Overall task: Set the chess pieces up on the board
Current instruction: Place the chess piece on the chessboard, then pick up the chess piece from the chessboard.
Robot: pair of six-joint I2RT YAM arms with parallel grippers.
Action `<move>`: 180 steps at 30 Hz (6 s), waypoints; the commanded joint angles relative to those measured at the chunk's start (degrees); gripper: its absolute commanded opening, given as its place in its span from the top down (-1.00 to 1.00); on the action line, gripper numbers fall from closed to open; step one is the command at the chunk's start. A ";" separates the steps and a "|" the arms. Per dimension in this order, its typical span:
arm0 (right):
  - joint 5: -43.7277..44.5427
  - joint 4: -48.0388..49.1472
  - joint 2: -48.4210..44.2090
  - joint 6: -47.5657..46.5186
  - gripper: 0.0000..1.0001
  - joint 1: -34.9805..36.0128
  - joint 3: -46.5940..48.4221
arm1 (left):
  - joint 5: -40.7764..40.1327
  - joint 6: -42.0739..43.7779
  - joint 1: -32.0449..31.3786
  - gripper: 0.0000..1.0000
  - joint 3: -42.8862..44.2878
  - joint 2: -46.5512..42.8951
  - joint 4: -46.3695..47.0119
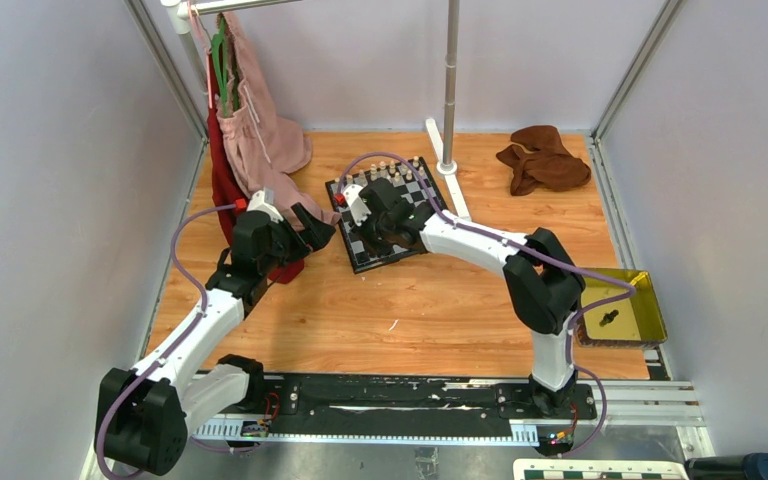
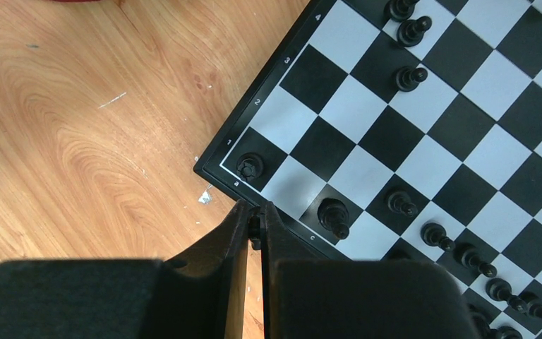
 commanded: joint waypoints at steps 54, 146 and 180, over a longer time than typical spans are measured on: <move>-1.24 3.10 6.78 0.34 0.95 -3.35 1.99 | -0.35 1.14 0.44 -1.00 -2.01 1.06 0.46; -10.06 2.58 21.20 4.14 0.29 -12.11 21.93 | -1.80 1.25 0.44 -1.00 3.38 10.69 0.58; -6.51 2.54 18.33 2.06 1.00 -11.24 18.21 | -1.06 0.67 0.44 -1.00 1.33 9.65 2.38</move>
